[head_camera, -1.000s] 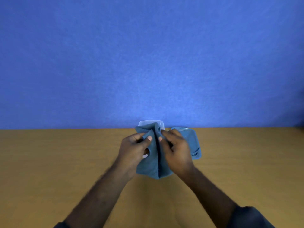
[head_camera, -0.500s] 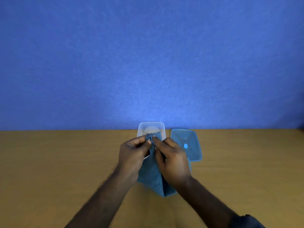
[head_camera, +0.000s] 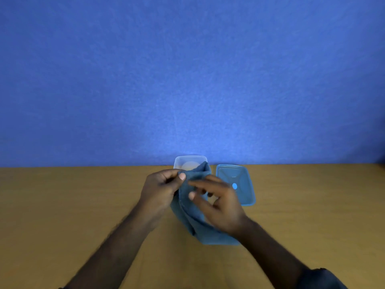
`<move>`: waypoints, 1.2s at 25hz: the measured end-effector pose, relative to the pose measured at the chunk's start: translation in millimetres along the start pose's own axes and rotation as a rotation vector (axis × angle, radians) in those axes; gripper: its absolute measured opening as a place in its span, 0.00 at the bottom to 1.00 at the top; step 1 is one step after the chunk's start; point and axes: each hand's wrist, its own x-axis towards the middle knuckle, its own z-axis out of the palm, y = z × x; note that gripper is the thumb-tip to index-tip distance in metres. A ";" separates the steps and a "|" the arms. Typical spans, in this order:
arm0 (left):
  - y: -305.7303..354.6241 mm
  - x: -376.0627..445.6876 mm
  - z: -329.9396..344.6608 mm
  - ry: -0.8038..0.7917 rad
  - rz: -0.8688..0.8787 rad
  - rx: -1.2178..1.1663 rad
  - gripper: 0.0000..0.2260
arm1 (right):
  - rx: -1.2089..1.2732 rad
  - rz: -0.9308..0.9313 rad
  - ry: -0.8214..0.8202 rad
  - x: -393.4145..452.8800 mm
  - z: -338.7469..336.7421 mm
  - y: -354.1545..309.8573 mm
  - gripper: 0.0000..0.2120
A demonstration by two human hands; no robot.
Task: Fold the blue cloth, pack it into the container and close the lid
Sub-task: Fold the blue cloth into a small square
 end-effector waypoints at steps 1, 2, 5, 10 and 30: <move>2.4 1.0 -6.7 -0.021 0.035 0.076 0.08 | 0.047 0.045 0.089 4.7 -7.2 5.2 0.10; 5.4 1.9 -13.6 -0.040 0.065 0.139 0.08 | 0.027 0.080 0.154 9.4 -16.2 11.5 0.10; 14.7 4.1 -30.9 -0.071 0.126 0.222 0.09 | -0.224 0.154 -0.013 18.6 -39.0 31.7 0.18; 20.4 10.1 -50.7 0.014 0.181 0.243 0.08 | -0.566 0.191 -0.380 10.7 -43.5 50.4 0.18; 31.9 4.9 -45.5 -0.183 0.549 0.826 0.29 | -0.027 0.042 -0.319 58.4 -18.6 -26.2 0.04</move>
